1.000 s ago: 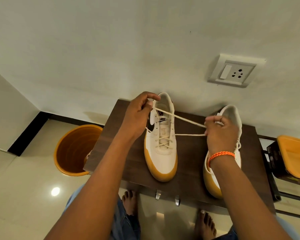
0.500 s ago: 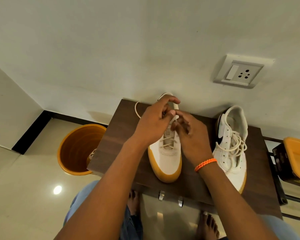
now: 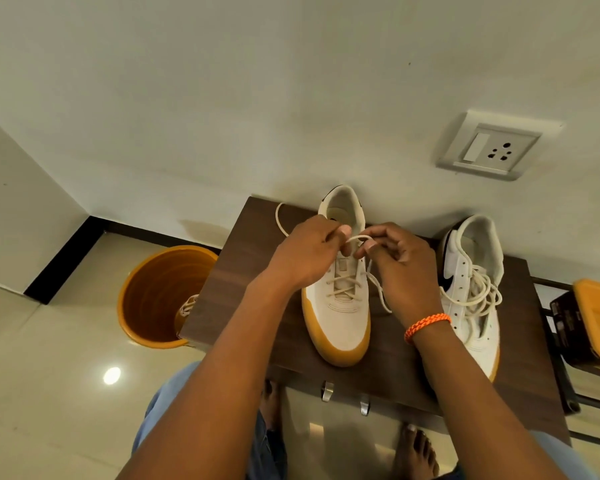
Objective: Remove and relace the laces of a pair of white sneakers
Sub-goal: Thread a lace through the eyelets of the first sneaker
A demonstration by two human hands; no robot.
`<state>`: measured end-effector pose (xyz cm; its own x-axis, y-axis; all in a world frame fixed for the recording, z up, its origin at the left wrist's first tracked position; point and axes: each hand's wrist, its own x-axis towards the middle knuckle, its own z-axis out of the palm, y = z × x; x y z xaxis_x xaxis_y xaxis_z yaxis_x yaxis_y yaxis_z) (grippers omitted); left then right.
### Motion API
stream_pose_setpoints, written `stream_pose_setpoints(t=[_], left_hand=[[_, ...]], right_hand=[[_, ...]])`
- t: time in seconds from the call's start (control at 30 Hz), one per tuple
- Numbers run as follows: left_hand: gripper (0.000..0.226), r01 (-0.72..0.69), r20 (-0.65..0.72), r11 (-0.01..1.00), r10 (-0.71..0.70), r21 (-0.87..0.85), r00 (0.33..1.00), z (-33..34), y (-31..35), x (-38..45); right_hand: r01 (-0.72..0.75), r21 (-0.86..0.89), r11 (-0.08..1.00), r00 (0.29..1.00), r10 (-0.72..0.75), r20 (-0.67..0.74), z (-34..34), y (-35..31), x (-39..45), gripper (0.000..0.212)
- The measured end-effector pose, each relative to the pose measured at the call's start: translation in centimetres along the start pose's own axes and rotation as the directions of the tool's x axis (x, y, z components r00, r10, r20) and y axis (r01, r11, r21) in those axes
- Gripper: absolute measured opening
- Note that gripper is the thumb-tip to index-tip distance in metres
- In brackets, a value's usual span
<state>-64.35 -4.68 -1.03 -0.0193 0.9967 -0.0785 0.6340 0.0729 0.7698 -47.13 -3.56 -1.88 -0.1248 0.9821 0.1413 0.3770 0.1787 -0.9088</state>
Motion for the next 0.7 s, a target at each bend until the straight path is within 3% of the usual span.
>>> stream_pose_setpoints(t=[0.23, 0.37, 0.47, 0.7], left_hand=[[0.043, 0.044, -0.083, 0.997, -0.049, -0.071, 0.995, -0.1, -0.9, 0.5], [0.040, 0.038, -0.076, 0.996, -0.044, -0.083, 0.996, 0.0, -0.8, 0.3], [0.041, 0.046, -0.058, 0.991, -0.053, -0.127, 0.997, -0.1, -0.7, 0.2], [0.044, 0.066, -0.049, 0.982, -0.076, -0.175, 0.996, -0.4, -0.7, 0.1]], right_hand=[[-0.043, -0.063, 0.997, 0.999, 0.042, -0.013, 0.5, 0.1, -0.2, 0.018], [0.137, -0.292, 0.947, 0.990, -0.144, -0.004, 0.9, 0.3, -0.4, 0.017], [0.207, -0.276, 0.939, 0.977, -0.212, 0.011, 1.4, 0.1, -0.2, 0.016], [0.197, -0.220, 0.955, 0.980, -0.189, 0.056, 1.9, 0.5, 0.7, 0.010]])
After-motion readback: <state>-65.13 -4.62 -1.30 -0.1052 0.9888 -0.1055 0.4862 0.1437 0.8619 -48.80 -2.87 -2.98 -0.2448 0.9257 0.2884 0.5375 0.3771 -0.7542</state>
